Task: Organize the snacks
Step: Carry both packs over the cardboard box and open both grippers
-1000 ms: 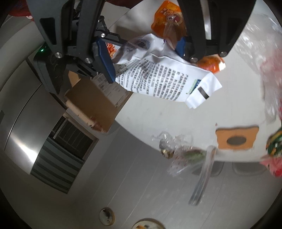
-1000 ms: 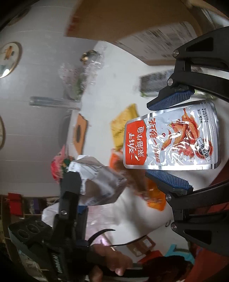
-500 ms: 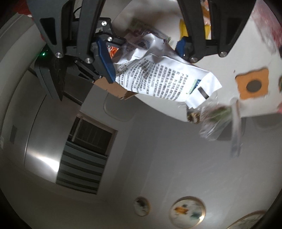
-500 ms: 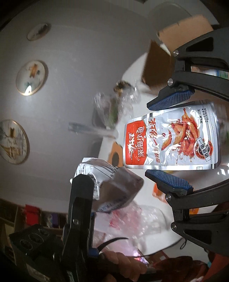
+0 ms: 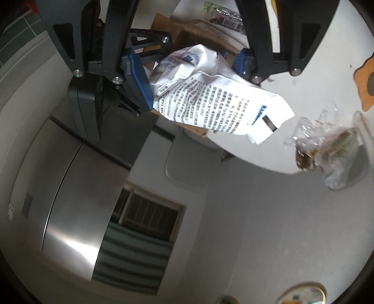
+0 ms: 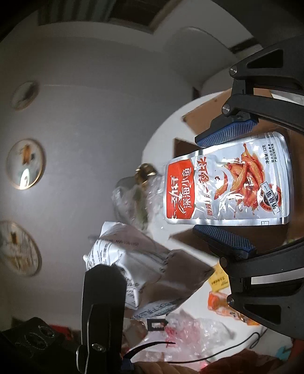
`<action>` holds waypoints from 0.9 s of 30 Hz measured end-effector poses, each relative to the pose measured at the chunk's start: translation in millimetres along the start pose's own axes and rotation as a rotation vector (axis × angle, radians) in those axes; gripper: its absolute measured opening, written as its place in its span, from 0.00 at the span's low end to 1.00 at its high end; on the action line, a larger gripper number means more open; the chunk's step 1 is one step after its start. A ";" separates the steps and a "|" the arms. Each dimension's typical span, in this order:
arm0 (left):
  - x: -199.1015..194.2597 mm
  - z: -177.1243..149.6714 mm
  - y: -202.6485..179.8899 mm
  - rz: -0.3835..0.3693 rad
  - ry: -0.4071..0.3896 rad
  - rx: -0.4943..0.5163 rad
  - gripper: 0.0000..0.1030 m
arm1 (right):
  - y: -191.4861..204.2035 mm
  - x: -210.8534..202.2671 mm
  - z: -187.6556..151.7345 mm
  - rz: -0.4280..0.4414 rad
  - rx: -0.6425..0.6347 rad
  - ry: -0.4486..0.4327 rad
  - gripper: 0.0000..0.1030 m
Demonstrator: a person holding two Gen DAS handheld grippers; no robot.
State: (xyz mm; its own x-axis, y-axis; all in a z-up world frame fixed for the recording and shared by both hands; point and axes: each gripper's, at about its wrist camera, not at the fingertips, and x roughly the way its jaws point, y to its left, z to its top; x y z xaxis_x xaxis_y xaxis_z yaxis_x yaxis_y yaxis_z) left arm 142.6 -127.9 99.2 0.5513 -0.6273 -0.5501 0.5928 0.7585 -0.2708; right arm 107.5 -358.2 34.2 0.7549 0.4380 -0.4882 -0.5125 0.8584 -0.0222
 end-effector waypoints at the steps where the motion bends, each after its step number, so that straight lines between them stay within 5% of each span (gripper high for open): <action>1: 14.3 2.5 0.5 0.003 0.035 0.003 0.56 | -7.0 6.3 -2.3 -0.001 0.014 0.018 0.64; 9: 69.4 5.7 4.5 0.039 0.169 0.027 0.56 | -29.9 45.4 -21.8 -0.019 0.033 0.130 0.64; 12: 71.2 4.8 6.5 0.037 0.166 0.033 0.44 | -30.3 48.6 -26.5 -0.015 0.023 0.143 0.64; 20: 64.6 5.6 4.7 0.034 0.143 0.062 0.44 | -16.7 65.4 -39.4 -0.050 -0.086 0.219 0.64; 27: 53.2 2.3 5.7 0.078 0.101 0.081 0.78 | -6.2 73.8 -46.5 -0.026 -0.159 0.289 0.66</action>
State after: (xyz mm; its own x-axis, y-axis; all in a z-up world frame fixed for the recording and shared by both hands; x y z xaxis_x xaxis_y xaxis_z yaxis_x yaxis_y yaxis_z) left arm 176.6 -157.3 70.2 0.5384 -0.5431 -0.6444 0.5980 0.7850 -0.1620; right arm 147.4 -343.6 -42.2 0.6328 0.3034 -0.7124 -0.5696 0.8057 -0.1628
